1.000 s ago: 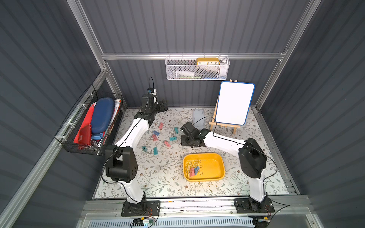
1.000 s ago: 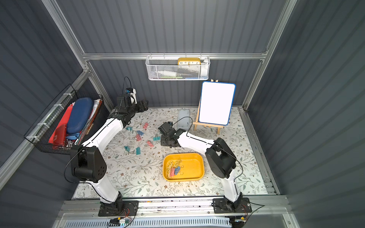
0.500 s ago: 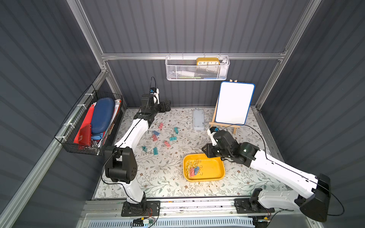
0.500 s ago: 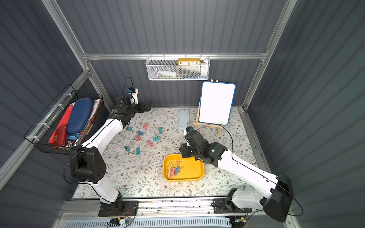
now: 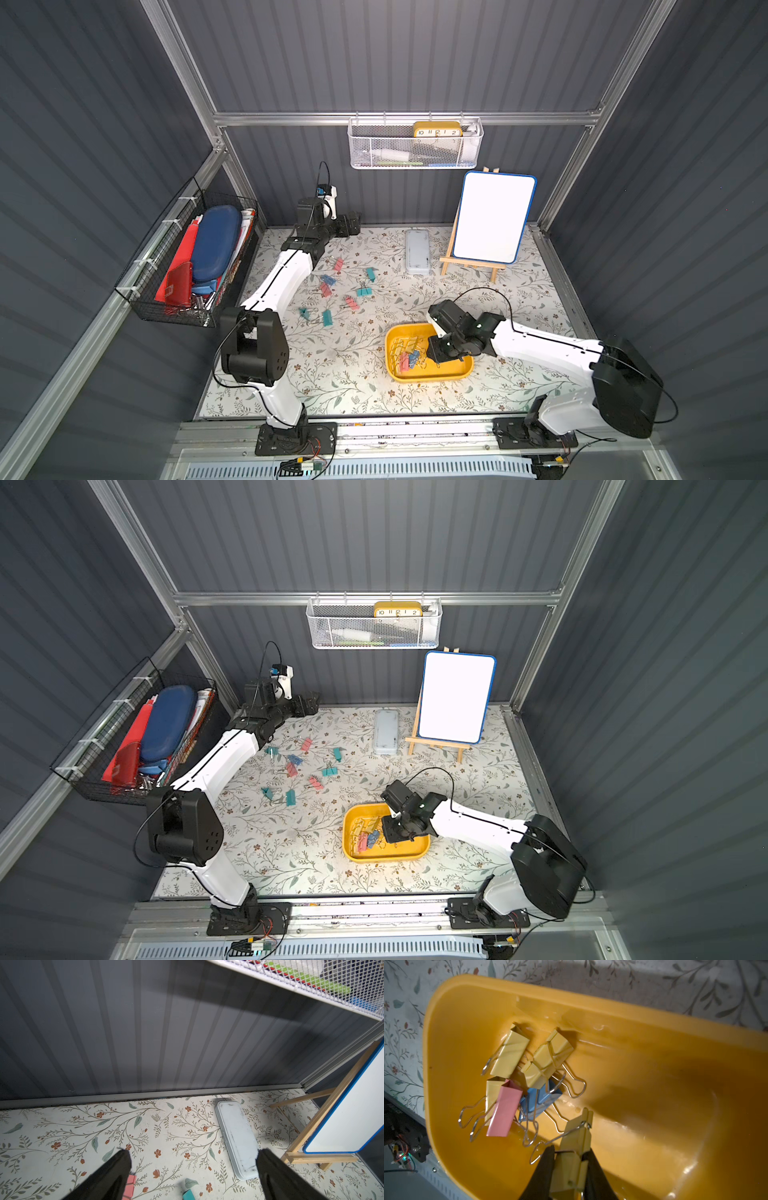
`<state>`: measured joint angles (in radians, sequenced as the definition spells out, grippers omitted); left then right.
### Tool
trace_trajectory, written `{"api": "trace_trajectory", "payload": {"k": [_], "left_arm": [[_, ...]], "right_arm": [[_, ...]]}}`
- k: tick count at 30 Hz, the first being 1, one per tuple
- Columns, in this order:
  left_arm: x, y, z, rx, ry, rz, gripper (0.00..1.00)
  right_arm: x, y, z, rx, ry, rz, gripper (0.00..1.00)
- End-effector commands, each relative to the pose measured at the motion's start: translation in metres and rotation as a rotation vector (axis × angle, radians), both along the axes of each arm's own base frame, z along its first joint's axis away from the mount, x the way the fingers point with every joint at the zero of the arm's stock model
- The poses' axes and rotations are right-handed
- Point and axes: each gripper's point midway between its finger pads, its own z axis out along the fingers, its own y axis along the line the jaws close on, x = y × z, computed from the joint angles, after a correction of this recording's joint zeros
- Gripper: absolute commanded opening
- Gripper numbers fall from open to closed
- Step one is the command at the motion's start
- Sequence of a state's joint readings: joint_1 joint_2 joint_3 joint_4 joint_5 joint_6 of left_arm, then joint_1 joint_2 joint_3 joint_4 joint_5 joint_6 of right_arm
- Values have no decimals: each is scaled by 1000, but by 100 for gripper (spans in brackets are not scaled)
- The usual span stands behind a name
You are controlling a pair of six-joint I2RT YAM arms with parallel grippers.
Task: Put the binder clips in the storage box
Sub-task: Place the binder clip in the storage box.
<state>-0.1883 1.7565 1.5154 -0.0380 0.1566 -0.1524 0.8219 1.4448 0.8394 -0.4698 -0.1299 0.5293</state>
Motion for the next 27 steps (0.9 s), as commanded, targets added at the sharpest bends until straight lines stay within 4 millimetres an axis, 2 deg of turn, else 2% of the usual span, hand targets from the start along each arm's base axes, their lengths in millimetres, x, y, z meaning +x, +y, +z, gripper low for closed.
{"api": "trace_trajectory", "payload": {"k": [1, 7, 10, 13, 15, 19, 23, 27], "left_arm": [[0, -1, 0, 16, -11, -14, 99], [0, -5, -4, 11, 3, -34, 99], [1, -5, -5, 17, 10, -30, 99], [1, -4, -5, 19, 10, -23, 99], [1, -2, -3, 23, 4, -5, 99], [2, 1, -3, 12, 8, 16, 99], [3, 1, -1, -11, 12, 24, 99], [2, 7, 3, -13, 7, 58, 99]], "right_arm": [[22, 6, 12, 38, -77, -30, 11], [21, 20, 6, 101, -47, -4, 25], [23, 14, 0, 70, -48, -30, 29], [28, 5, 8, 51, -83, -71, 34], [33, -2, 24, 52, -137, -102, 41], [50, -12, 68, 79, -290, -156, 50], [69, 9, 117, 211, -380, -187, 52], [99, 38, 134, 272, -349, -285, 50]]}}
